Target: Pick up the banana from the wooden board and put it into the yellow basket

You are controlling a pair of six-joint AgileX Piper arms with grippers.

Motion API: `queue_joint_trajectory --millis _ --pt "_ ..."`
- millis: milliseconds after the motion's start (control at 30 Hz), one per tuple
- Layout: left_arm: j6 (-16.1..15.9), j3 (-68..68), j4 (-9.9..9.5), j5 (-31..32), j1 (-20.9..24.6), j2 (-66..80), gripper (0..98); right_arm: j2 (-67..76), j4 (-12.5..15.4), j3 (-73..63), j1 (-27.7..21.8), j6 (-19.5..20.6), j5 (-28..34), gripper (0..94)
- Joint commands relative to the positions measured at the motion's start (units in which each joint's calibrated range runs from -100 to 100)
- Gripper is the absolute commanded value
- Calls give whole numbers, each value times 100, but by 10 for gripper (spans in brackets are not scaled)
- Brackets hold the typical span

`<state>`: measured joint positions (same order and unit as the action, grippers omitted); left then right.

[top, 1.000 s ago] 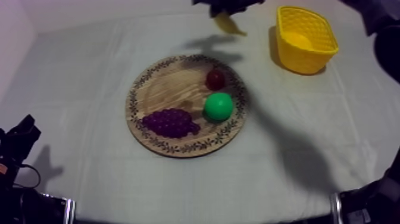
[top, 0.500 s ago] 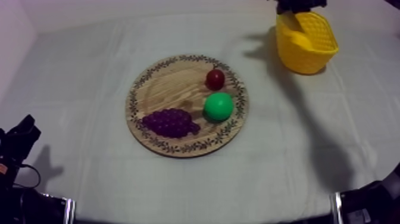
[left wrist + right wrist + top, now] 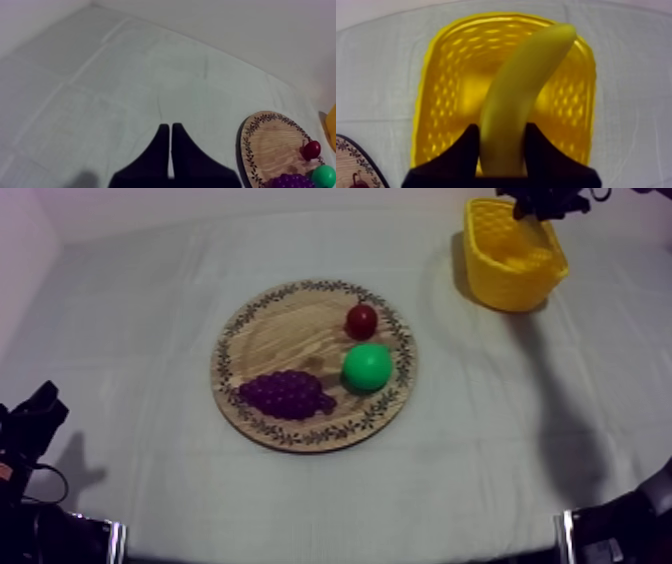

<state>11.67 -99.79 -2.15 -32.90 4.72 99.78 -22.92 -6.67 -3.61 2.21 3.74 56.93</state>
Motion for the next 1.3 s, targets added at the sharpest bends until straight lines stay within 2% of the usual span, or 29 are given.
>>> queue_joint_trajectory --millis 0,433,667,733,833,967,1067,1267 --pt "2 1 -3 0 2 5 1 -85 -27 58 -32 12 -101 205" --pt "1 1 -3 0 2 5 1 -520 -435 274 1 391 -762 226" --pt "1 1 -3 0 2 5 1 -726 -720 58 25 769 -802 296" --pt "-1 1 -3 0 2 5 1 -767 -877 92 59 986 -823 336" --pt "1 1 -3 0 2 5 1 -764 -1292 305 150 1487 -914 382" --pt "1 1 -3 0 2 5 1 -611 -1709 693 269 1972 -1026 405" --pt "2 1 -3 0 2 5 1 -422 -1800 932 309 2098 -1102 363" --pt "0 1 -3 0 2 5 1 263 -1684 1428 293 2031 -1191 152"
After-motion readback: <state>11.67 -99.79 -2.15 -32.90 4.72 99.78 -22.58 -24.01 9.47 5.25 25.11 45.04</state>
